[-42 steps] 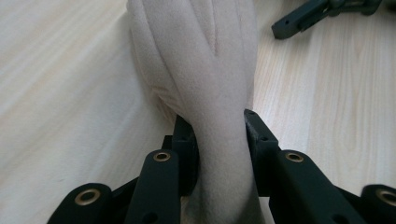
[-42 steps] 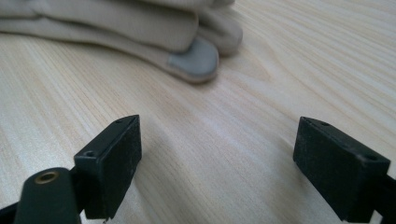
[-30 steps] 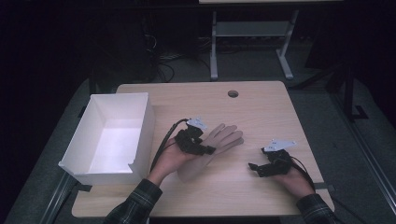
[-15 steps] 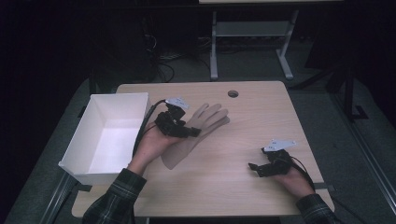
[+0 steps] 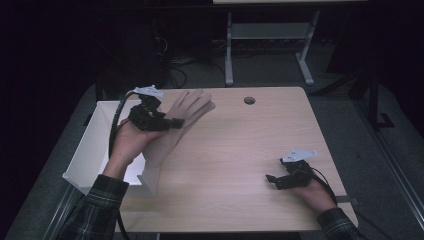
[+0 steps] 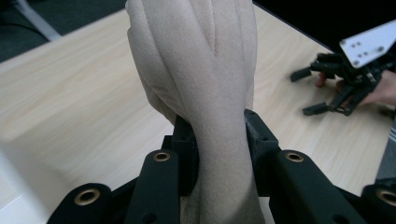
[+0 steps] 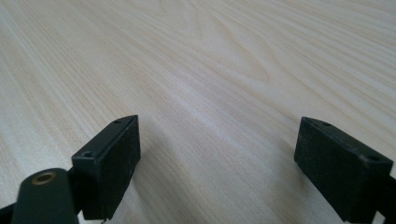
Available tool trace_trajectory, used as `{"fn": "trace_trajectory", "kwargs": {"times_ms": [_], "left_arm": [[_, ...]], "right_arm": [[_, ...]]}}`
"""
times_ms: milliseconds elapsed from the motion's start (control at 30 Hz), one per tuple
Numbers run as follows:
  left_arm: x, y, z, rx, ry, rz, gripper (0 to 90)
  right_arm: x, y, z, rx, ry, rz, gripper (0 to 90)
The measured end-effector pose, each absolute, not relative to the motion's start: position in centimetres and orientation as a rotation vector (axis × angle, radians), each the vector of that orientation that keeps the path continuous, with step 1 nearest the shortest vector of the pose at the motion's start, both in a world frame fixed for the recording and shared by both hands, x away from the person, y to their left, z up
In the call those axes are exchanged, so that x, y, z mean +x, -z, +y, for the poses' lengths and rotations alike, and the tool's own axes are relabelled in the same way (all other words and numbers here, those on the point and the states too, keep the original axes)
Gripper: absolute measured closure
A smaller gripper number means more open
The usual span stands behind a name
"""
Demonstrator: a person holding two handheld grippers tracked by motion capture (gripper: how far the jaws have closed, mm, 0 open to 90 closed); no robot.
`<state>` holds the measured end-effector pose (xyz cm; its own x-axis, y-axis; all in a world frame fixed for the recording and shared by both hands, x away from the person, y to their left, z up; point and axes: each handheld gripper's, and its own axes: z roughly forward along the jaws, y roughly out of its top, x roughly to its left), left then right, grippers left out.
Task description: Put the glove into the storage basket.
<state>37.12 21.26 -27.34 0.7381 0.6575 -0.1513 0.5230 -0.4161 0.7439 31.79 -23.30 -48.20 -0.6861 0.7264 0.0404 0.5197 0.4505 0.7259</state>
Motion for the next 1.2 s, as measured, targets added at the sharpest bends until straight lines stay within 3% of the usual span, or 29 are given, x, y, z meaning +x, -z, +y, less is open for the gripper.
{"fn": "trace_trajectory", "kwargs": {"times_ms": [333,667,1200], "left_arm": [[36.7,27.4,28.1,2.009,-0.285,1.057,70.2],[35.7,30.1,33.4,1.942,-0.324,1.244,70.1],[36.9,37.4,34.9,1.974,-0.326,1.453,69.8]], "right_arm": [[31.8,48.2,-23.3,1.067,-1.069,2.426,13.7],[31.8,48.2,-23.3,1.069,-1.066,2.426,13.7],[31.8,48.2,-23.3,1.069,-1.064,2.426,13.6]]}}
